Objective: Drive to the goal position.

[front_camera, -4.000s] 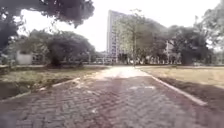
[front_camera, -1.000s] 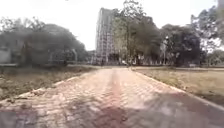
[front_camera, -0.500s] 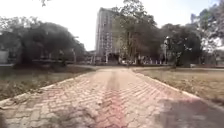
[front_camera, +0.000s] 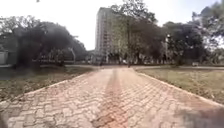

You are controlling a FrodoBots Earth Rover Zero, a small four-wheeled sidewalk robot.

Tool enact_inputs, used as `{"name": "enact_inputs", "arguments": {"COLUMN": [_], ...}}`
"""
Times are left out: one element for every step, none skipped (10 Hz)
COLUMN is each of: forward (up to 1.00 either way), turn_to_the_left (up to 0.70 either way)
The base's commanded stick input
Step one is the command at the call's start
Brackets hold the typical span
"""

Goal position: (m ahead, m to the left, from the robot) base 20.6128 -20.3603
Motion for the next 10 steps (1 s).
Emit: {"name": "enact_inputs", "arguments": {"forward": [0.85,0.85,0.85,0.85,0.85,0.85,0.85,0.85,0.85,0.85], "turn_to_the_left": [0.00,0.00,0.00,0.00,0.00,0.00,0.00,0.00,0.00,0.00]}}
